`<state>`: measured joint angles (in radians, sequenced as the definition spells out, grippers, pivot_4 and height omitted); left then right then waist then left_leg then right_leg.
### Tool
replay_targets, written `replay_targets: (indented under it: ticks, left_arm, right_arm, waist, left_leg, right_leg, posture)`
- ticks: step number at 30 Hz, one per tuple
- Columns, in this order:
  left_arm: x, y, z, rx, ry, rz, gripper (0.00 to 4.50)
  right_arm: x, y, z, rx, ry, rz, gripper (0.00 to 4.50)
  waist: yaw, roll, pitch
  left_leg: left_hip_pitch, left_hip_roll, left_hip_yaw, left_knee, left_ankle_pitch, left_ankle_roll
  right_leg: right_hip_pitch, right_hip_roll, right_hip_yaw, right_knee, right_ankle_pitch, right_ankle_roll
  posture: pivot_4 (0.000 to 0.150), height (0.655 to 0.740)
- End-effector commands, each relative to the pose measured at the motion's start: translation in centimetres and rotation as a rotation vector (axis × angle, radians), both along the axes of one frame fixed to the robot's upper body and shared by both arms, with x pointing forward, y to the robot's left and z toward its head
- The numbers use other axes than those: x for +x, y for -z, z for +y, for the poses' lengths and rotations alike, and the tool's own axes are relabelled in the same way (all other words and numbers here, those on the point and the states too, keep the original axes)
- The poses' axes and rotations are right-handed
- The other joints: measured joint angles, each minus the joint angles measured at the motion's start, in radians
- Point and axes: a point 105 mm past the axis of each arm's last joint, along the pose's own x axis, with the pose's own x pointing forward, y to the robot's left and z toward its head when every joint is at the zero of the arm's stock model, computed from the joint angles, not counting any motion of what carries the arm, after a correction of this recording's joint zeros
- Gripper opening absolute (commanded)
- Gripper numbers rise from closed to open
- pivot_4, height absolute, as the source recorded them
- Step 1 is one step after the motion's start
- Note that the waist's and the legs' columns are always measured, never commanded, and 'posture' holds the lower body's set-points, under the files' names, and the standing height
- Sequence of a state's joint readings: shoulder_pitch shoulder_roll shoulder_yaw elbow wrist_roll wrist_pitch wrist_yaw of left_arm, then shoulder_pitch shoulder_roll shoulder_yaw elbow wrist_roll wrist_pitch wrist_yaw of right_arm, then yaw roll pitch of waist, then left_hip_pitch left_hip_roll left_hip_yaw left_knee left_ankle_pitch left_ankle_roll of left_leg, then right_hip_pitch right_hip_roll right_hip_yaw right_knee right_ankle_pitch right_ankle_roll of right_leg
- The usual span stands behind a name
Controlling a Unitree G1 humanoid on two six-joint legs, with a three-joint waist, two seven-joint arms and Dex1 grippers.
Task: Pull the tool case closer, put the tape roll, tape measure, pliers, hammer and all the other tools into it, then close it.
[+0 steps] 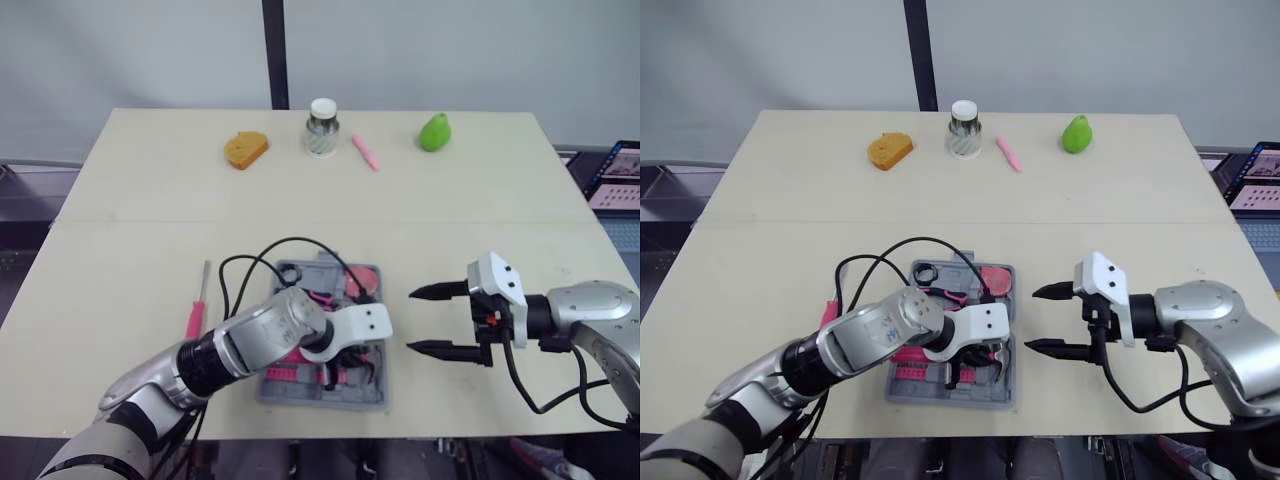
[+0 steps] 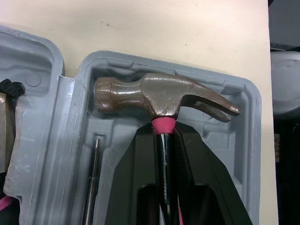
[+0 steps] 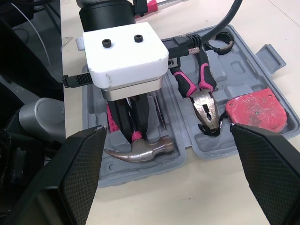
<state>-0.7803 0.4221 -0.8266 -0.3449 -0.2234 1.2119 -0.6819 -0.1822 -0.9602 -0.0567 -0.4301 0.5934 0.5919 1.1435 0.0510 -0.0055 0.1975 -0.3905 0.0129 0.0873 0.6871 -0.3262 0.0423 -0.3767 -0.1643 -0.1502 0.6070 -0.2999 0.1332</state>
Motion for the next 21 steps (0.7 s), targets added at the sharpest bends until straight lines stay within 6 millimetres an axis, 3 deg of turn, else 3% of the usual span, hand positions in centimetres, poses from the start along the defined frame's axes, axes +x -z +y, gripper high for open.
replay_targets:
  ticks: [1,9,10,11,15,21]
  left_arm:
    - [-0.3,-0.7,-0.7,-0.031,0.037,-0.029,0.03]
    - [-0.4,-0.9,-0.8,-0.042,0.037,-0.03,0.03]
    - [-0.4,-1.0,-0.9,-0.047,0.038,-0.027,1.0]
    - [-0.5,-1.1,-0.9,-0.05,0.038,-0.026,1.32]
    - [-0.8,-1.6,-1.1,-0.073,0.045,-0.011,3.36]
    - [-0.8,-2.8,-1.2,-0.104,0.041,-0.003,3.36]
  right_arm:
    - [-0.1,-1.3,0.0,0.007,-0.008,-0.052,4.5]
    - [-0.2,-1.3,0.0,0.008,-0.009,-0.05,4.5]
    - [-0.2,-1.3,0.0,0.008,-0.01,-0.049,4.5]
    - [-0.2,-1.3,0.0,0.008,-0.01,-0.049,4.5]
    - [-0.2,-1.3,0.0,0.01,-0.012,-0.048,4.5]
    - [-0.2,-1.4,0.1,0.018,-0.015,-0.046,4.5]
  waist:
    - [0.0,0.0,0.0]
    - [0.0,0.0,0.0]
    - [0.0,0.0,0.0]
    - [0.0,0.0,0.0]
    - [0.0,0.0,0.0]
    - [0.0,0.0,0.0]
  left_leg:
    - [0.0,0.0,0.0,0.0,0.0,0.0]
    - [0.0,0.0,0.0,0.0,0.0,0.0]
    - [0.0,0.0,0.0,0.0,0.0,0.0]
    - [0.0,0.0,0.0,0.0,0.0,0.0]
    - [0.0,0.0,0.0,0.001,0.0,0.0]
    - [0.0,0.0,0.0,0.001,0.0,0.0]
  right_leg:
    - [0.0,0.0,0.0,0.0,0.0,0.0]
    - [0.0,0.0,0.0,0.0,0.0,0.0]
    - [0.0,0.0,0.0,0.0,0.0,0.0]
    - [0.0,0.0,0.0,0.0,0.0,0.0]
    - [0.0,0.0,0.0,0.0,0.0,0.0]
    - [0.0,0.0,0.0,0.001,0.0,0.0]
  posture:
    - [0.15,0.74]
    - [0.15,0.74]
    - [0.15,0.74]
    - [0.15,0.74]
    - [0.15,0.74]
    - [0.15,0.74]
